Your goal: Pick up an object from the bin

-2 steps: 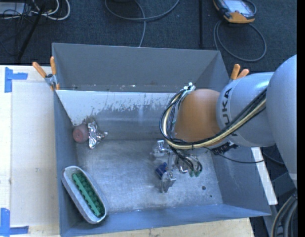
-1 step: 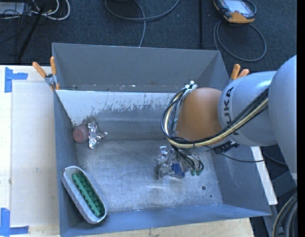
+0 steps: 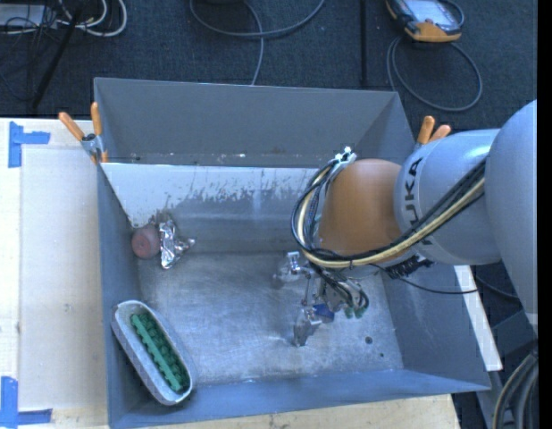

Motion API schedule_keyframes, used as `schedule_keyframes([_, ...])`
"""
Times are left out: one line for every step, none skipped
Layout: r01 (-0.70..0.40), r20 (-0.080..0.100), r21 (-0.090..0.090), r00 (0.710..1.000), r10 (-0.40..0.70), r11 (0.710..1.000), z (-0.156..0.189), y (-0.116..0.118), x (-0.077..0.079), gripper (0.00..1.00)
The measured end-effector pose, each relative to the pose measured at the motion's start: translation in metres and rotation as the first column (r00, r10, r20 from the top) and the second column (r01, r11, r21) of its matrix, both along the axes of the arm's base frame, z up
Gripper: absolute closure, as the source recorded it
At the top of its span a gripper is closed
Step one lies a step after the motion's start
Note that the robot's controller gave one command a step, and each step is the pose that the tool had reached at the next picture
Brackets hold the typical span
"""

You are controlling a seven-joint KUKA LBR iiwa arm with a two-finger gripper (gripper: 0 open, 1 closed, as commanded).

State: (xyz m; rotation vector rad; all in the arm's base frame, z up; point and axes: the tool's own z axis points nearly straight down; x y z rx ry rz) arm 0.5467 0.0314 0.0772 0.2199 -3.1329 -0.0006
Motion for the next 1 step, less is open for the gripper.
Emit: schedule_keyframes([-0.069,0.003,-0.002,0.998,0.069,0.998,-0.0035,-0.0765,-0.0239,0.0])
